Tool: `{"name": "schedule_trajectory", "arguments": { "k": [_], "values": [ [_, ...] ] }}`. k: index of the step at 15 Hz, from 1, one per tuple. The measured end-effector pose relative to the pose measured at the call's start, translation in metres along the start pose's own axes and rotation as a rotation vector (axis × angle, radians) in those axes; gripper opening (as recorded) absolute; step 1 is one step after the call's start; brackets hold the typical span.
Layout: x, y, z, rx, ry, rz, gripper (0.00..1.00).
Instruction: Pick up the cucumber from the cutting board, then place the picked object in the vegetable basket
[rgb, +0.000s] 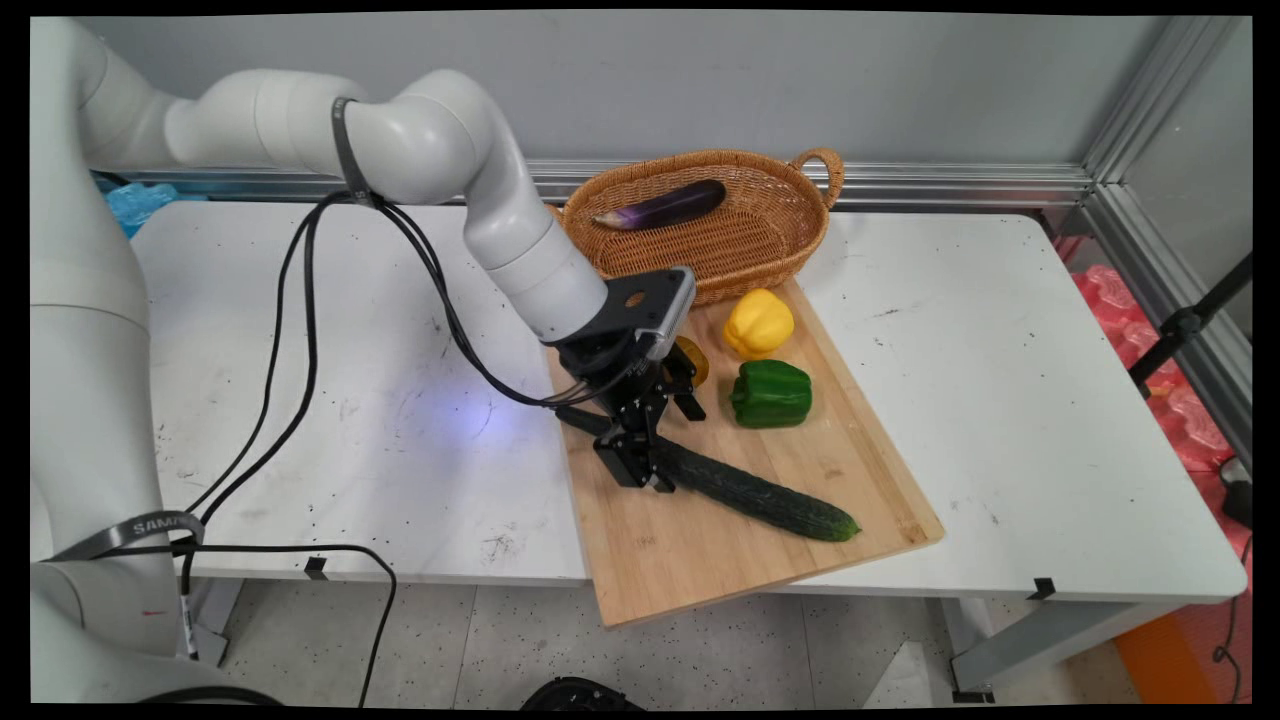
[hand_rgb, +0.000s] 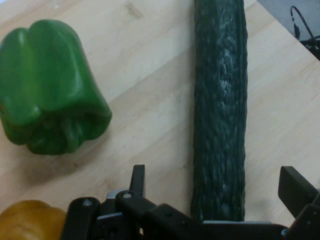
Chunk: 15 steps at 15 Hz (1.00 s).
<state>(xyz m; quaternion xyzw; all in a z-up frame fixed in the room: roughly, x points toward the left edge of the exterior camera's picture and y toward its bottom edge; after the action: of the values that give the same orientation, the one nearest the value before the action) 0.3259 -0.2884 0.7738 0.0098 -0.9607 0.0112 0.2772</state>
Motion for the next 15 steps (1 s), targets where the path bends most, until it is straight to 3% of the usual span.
{"name": "schedule_trajectory", "arguments": {
  "k": [2, 3, 10, 15],
  "values": [
    [0.0, 0.0, 0.003, -0.006, -0.003, 0.002, 1.0],
    [0.001, 0.0, 0.004, -0.008, -0.004, 0.004, 0.0],
    [0.005, 0.004, 0.001, -0.022, -0.001, 0.054, 0.0],
    [0.01, 0.014, -0.028, -0.015, 0.008, 0.109, 0.0]
  ]
}}
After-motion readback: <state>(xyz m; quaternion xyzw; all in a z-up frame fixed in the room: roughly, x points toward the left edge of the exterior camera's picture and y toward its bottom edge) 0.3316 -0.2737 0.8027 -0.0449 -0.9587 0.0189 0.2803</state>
